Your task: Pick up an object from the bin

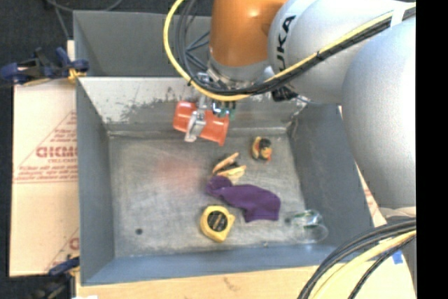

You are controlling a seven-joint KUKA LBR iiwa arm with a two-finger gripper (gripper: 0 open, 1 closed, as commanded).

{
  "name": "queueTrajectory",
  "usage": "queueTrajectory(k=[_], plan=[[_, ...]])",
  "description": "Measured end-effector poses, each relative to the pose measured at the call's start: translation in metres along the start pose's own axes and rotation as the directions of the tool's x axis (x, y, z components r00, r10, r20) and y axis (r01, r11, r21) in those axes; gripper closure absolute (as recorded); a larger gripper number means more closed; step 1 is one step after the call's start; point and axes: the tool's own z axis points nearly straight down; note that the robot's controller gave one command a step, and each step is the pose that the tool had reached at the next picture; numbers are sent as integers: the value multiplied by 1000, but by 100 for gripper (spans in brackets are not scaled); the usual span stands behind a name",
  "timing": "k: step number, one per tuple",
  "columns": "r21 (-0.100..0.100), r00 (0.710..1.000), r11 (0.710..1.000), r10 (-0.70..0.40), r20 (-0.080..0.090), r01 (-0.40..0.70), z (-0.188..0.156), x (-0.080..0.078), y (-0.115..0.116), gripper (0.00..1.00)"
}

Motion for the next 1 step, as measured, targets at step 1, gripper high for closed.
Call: queueTrajectory(k=[1], plan=[[2, 1000, 1000, 7, -5, -7, -46, 1, 3, 100]])
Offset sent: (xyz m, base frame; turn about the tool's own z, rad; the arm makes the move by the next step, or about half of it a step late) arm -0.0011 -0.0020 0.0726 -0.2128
